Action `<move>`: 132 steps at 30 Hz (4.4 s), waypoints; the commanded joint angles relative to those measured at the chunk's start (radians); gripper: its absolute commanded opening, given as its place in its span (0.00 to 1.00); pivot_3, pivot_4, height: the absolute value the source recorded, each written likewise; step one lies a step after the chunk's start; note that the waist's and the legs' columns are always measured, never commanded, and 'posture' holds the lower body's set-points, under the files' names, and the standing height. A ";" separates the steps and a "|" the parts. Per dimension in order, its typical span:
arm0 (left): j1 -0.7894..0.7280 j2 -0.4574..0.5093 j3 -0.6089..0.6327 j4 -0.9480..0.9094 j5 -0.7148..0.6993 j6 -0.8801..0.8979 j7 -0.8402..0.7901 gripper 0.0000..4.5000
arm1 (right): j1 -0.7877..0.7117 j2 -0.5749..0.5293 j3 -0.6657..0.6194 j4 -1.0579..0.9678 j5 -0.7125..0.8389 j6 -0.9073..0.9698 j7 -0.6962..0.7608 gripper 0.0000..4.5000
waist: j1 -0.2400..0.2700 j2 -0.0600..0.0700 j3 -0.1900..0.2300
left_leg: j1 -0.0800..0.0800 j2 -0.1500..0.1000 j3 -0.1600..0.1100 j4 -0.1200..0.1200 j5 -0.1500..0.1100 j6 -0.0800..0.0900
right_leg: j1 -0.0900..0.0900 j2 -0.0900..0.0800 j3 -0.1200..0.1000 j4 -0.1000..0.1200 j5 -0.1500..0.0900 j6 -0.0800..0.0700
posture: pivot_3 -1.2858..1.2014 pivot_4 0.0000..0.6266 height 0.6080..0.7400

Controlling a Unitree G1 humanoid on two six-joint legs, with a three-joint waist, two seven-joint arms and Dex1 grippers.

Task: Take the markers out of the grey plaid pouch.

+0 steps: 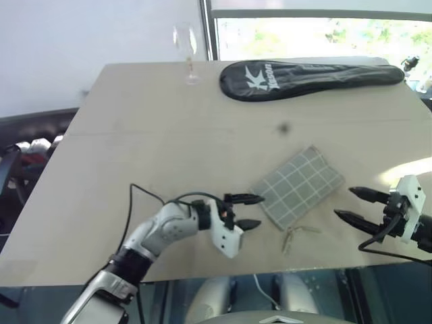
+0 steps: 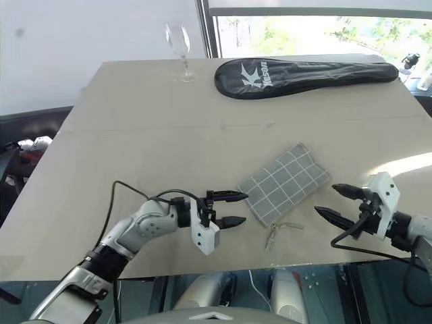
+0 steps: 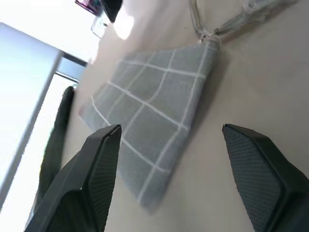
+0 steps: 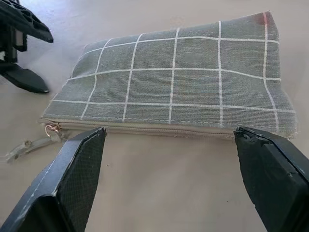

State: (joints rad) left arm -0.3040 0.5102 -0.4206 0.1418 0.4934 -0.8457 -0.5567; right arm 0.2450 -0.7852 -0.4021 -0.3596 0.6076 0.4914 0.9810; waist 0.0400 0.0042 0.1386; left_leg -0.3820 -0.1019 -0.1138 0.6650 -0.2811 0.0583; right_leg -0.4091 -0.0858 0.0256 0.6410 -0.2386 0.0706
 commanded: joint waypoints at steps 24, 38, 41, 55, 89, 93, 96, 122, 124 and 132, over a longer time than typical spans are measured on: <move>-0.061 -0.047 -0.096 0.021 0.323 0.203 0.230 0.00 | -0.093 0.042 0.102 -0.158 0.118 0.135 -0.092 0.96 | -0.004 0.002 -0.006 | 0.016 0.001 -0.002 0.002 -0.003 0.005 | 0.015 0.001 -0.006 0.001 0.000 0.001 | 0.52 0.24 1.00; -0.064 -0.016 -0.089 -0.016 0.327 0.241 0.275 0.00 | -0.168 0.005 0.383 -0.205 0.094 0.294 -0.123 0.96 | -0.004 -0.001 -0.004 | 0.016 0.001 -0.002 0.002 -0.003 0.004 | 0.015 0.001 -0.006 0.002 0.000 0.001 | 0.52 0.24 1.00; -0.063 -0.014 -0.087 -0.024 0.323 0.247 0.277 0.00 | -0.207 0.031 0.425 -0.164 0.049 0.277 -0.152 0.96 | -0.004 -0.001 -0.004 | 0.016 0.001 -0.002 0.002 -0.003 0.004 | 0.015 0.001 -0.006 0.002 -0.001 0.001 | 0.52 0.24 1.00; -0.062 0.057 -0.084 -0.068 0.348 0.203 0.326 0.00 | -0.261 0.086 0.441 -0.103 0.021 0.247 -0.144 0.02 | -0.023 -0.003 -0.003 | 0.015 0.001 -0.004 0.001 -0.002 0.004 | 0.014 0.001 -0.007 0.001 0.000 0.001 | 0.52 0.24 1.00; 0.194 0.088 0.206 -0.294 -0.405 0.484 0.058 0.00 | -0.348 0.106 0.221 0.084 -0.039 0.202 -0.305 0.56 | -0.027 -0.002 0.000 | -0.003 0.000 -0.001 0.000 0.001 -0.001 | -0.004 0.001 -0.004 0.001 0.000 0.000 | 0.52 0.24 1.00; 0.195 0.066 0.199 -0.361 -0.531 0.608 -0.039 0.00 | -0.374 0.098 0.225 0.009 0.037 0.267 -0.273 0.56 | -0.036 -0.001 0.000 | -0.002 0.001 0.000 0.001 0.001 -0.001 | -0.004 0.002 -0.003 0.002 0.000 0.000 | 0.52 0.24 1.00; 0.200 0.063 0.212 -0.401 -0.611 0.686 -0.094 0.00 | -0.419 0.123 0.259 -0.024 0.047 0.283 -0.289 0.33 | -0.034 -0.001 0.000 | -0.002 0.001 0.000 0.001 0.001 -0.001 | -0.004 0.001 -0.003 0.002 0.000 0.000 | 0.52 0.24 1.00; 0.225 0.052 0.278 -0.462 -0.774 0.731 -0.294 0.00 | -0.686 0.179 0.400 0.154 -0.111 0.242 -0.265 0.02 | -0.027 -0.001 0.000 | -0.003 0.000 0.000 0.001 0.001 -0.001 | -0.005 0.001 -0.003 0.001 0.000 0.000 | 0.52 0.24 1.00; 0.227 0.053 0.281 -0.458 -0.768 0.726 -0.295 0.00 | -0.679 0.151 0.377 0.123 -0.099 0.270 -0.272 0.02 | -0.027 -0.001 0.001 | -0.003 0.000 -0.001 0.001 0.001 -0.001 | -0.004 0.001 -0.003 0.001 0.000 0.000 | 0.52 0.24 1.00; 0.241 0.046 0.273 -0.457 -0.753 0.716 -0.292 0.00 | -0.677 0.137 0.340 0.056 -0.070 0.331 -0.307 0.02 | -0.029 -0.001 0.001 | -0.003 0.001 0.000 0.001 0.001 -0.001 | -0.004 0.001 -0.003 0.001 0.000 0.000 | 0.52 0.24 1.00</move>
State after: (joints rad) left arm -0.0695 0.5593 -0.1626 -0.2921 -0.2593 -0.1069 -0.8494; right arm -0.4189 -0.6549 -0.0489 -0.2651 0.5208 0.8185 0.6815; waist 0.0112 0.0031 0.1393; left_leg -0.3849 -0.1013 -0.1143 0.6656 -0.2803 0.0572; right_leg -0.4135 -0.0847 0.0232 0.6418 -0.2387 0.0706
